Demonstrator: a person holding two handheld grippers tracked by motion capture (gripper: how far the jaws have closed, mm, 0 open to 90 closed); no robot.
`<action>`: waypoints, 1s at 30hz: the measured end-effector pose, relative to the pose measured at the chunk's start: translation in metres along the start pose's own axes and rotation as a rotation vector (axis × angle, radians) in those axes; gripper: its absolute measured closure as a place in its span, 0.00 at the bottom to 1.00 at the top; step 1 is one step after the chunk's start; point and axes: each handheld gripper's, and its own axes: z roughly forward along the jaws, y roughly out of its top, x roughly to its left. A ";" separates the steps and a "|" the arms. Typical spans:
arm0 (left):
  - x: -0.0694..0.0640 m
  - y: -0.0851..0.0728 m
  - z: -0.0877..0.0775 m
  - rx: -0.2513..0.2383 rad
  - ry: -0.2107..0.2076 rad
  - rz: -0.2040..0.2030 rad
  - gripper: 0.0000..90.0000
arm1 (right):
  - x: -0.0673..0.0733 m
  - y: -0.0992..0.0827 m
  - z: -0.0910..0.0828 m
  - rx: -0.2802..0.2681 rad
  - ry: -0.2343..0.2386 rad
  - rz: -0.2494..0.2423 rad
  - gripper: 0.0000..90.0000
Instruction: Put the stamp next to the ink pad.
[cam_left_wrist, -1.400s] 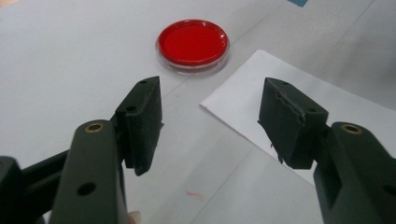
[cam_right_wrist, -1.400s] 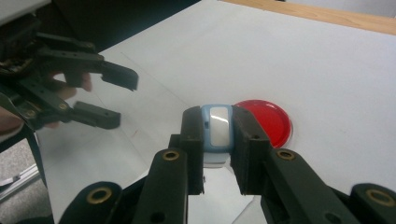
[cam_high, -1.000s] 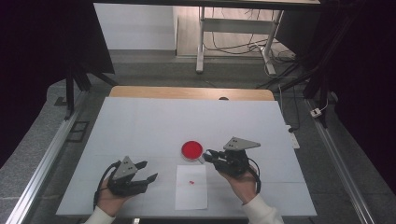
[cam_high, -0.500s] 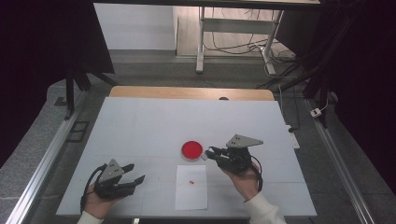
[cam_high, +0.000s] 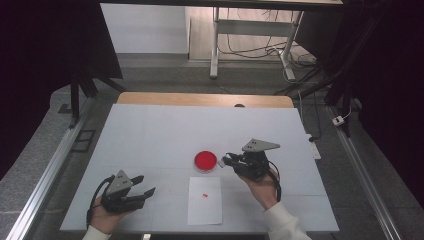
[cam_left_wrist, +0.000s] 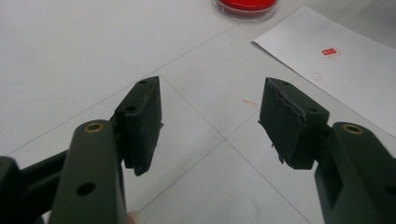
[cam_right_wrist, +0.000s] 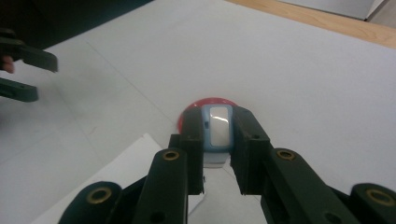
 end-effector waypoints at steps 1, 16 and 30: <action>0.000 0.000 0.000 0.001 -0.001 0.001 0.43 | -0.002 0.000 0.002 0.008 -0.006 -0.002 0.83; 0.002 -0.001 0.000 0.003 0.005 0.001 0.43 | -0.022 0.000 0.037 0.153 -0.120 -0.080 0.83; 0.002 -0.002 -0.002 0.000 0.009 0.000 0.43 | -0.031 -0.005 0.055 0.208 -0.170 -0.086 0.83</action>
